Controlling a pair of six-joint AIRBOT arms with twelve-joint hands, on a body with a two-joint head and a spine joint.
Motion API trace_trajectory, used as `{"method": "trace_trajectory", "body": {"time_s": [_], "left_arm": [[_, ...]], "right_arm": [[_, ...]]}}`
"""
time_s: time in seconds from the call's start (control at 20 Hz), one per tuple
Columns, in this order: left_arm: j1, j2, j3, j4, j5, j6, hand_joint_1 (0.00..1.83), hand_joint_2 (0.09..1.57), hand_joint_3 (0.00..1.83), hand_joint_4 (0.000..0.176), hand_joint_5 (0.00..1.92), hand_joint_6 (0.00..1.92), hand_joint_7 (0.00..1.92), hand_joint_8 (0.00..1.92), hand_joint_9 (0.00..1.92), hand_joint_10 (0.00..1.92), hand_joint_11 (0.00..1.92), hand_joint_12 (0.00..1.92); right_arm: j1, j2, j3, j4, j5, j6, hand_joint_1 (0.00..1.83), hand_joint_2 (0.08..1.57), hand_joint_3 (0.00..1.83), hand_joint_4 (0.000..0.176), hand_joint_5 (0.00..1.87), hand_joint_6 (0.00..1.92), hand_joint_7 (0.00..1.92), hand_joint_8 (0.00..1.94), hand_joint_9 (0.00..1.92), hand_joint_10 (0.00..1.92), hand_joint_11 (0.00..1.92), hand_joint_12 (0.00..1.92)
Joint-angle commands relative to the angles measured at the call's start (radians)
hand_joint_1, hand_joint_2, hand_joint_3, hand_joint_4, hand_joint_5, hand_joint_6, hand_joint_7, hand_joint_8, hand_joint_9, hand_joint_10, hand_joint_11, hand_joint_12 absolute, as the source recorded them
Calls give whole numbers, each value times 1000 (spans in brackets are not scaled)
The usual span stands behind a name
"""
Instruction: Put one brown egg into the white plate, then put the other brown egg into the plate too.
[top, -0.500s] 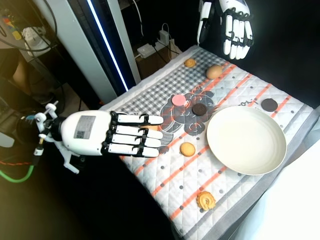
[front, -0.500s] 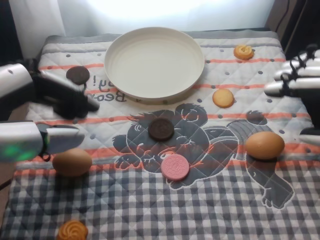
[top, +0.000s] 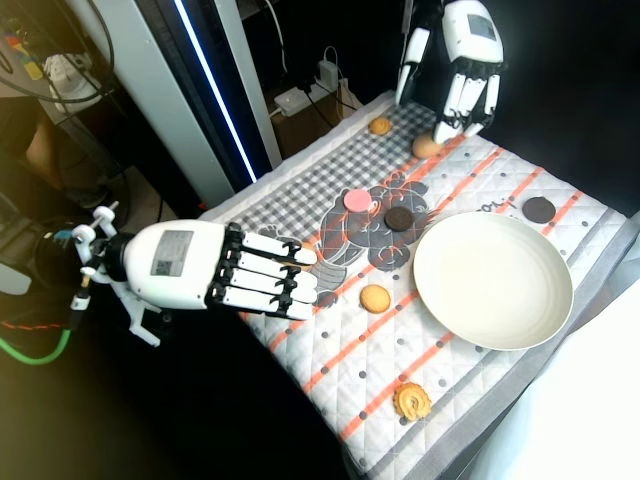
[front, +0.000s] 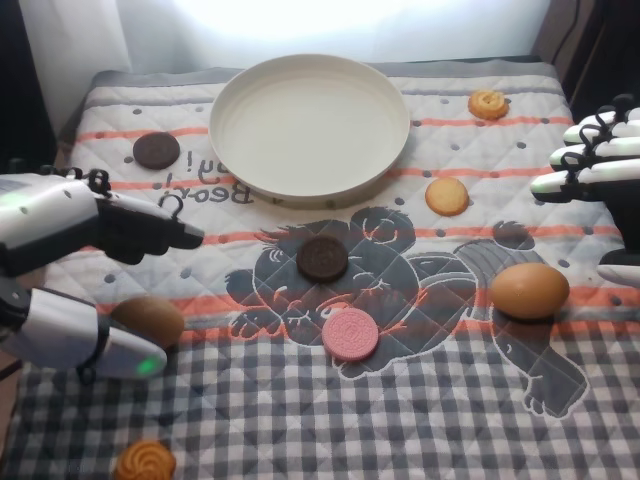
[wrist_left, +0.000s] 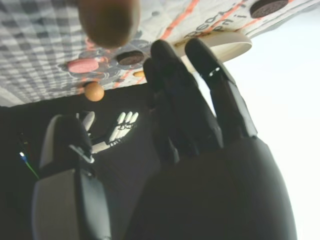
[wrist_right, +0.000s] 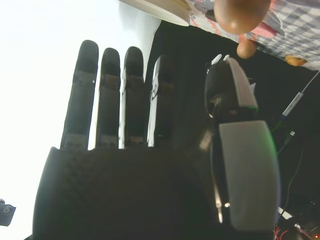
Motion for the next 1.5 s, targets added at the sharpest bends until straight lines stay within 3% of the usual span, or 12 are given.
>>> {"method": "trace_trajectory", "body": {"time_s": [0.0, 0.15, 0.35, 0.4, 0.65, 0.9, 1.0, 1.05, 1.1, 1.15, 1.2, 1.45], "left_arm": [[-11, -8, 4, -8, -69, 9, 791, 832, 0, 116, 491, 8, 580, 11, 672, 8, 100, 1159], [-7, -31, 28, -22, -42, 19, 807, 861, 3, 126, 522, 4, 618, 6, 693, 9, 143, 1124], [2, -50, 44, -149, -16, 167, 881, 881, 0, 80, 608, 3, 696, 6, 771, 26, 196, 1181], [6, -56, 50, -164, -16, 181, 892, 882, 1, 83, 614, 3, 715, 10, 781, 29, 193, 1184], [16, -87, 77, -190, 0, 181, 939, 906, 5, 86, 637, 5, 747, 16, 825, 48, 233, 1210], [22, -112, 99, -219, 0, 181, 920, 946, 4, 71, 635, 2, 763, 13, 816, 49, 192, 1237], [24, -121, 105, -225, 0, 181, 1007, 940, 1, 28, 770, 5, 860, 45, 874, 114, 225, 1270], [24, -124, 108, -227, 0, 181, 1040, 960, 1, 8, 840, 7, 893, 81, 778, 446, 252, 1328], [25, -127, 110, -232, 0, 181, 1119, 1039, 19, 0, 1033, 638, 951, 190, 710, 895, 390, 1419], [25, -129, 112, -236, 0, 181, 1219, 1159, 0, 0, 1049, 669, 832, 1198, 635, 1302, 500, 1486], [25, -130, 114, -236, 0, 181, 1236, 1168, 0, 0, 1007, 741, 797, 1431, 662, 1372, 553, 1524], [24, -147, 134, -272, -18, 181, 1237, 1180, 0, 0, 942, 827, 786, 1512, 627, 1481, 522, 1645]], "right_arm": [[5, 1, 3, 31, 115, 3, 683, 1195, 0, 101, 579, 3, 533, 3, 448, 7, 418, 118], [5, 1, 3, 31, 115, 3, 681, 1191, 0, 94, 596, 8, 544, 6, 462, 10, 430, 117], [5, 1, 4, 30, 115, 3, 639, 1208, 4, 99, 588, 1, 545, 2, 470, 6, 444, 107], [5, 1, 3, 30, 115, 3, 634, 1207, 3, 95, 589, 2, 550, 4, 477, 8, 453, 109], [5, 1, 4, 31, 115, 3, 656, 1207, 2, 86, 597, 3, 559, 3, 490, 6, 465, 98], [5, 1, 4, 33, 115, 3, 640, 1218, 4, 83, 601, 2, 569, 3, 501, 5, 485, 90], [5, 2, 4, 33, 115, 3, 633, 1223, 3, 79, 613, 4, 571, 2, 505, 4, 488, 82], [5, 2, 4, 33, 115, 3, 648, 1221, 1, 73, 614, 3, 572, 2, 506, 3, 489, 78], [5, 2, 4, 35, 115, 3, 651, 1222, 1, 75, 612, 2, 570, 1, 505, 2, 485, 75], [5, 2, 4, 36, 115, 3, 642, 1224, 2, 77, 611, 1, 569, 0, 507, 2, 490, 73], [5, 2, 4, 38, 115, 3, 641, 1226, 2, 78, 610, 0, 568, 0, 507, 2, 490, 71], [5, 2, 4, 39, 116, 3, 680, 1213, 0, 63, 625, 3, 580, 2, 515, 2, 506, 67]]}}
